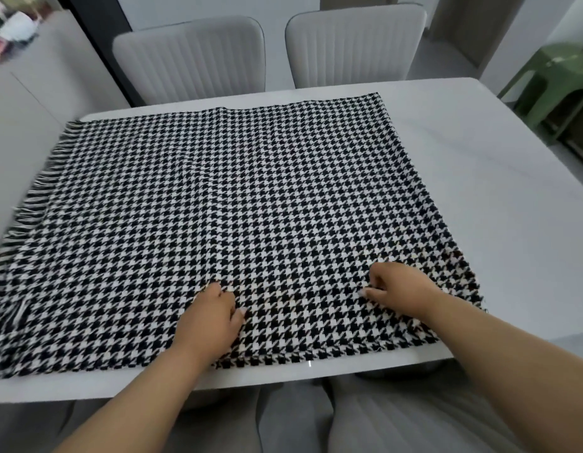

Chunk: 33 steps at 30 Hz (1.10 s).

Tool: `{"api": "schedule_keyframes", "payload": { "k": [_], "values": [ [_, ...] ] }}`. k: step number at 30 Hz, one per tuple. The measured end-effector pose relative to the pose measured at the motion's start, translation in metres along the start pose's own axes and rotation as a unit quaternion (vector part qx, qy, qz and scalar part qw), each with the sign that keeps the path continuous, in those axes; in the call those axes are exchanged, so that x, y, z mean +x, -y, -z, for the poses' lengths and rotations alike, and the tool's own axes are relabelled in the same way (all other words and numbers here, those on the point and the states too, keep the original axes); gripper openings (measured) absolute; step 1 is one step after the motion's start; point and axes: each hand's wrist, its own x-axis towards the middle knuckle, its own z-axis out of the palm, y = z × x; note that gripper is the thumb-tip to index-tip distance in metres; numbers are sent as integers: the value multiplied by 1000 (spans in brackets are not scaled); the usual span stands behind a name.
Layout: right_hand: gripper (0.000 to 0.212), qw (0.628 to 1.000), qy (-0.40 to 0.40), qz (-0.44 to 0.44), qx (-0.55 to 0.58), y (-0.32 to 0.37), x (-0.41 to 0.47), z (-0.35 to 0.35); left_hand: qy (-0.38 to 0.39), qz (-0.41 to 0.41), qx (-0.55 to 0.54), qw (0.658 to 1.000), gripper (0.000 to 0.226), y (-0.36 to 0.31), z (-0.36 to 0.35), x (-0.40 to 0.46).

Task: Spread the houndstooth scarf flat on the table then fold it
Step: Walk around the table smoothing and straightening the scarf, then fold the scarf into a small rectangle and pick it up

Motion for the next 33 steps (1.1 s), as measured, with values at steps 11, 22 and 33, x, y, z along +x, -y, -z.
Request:
{"api": "schedule_keyframes", "payload": {
  "k": [11, 22, 33],
  "values": [
    [56, 996, 28, 10, -81, -78, -55, 8, 140, -228, -26, 963, 27, -76, -27, -10],
    [28, 993, 41, 12, -114, -117, -67, 25, 183, -160, -153, 958, 20, -73, -16, -7],
    [44, 991, 71, -57, -95, -101, -79, 22, 155, -105, -41, 981, 30, -120, -18, -21]
  ]
}}
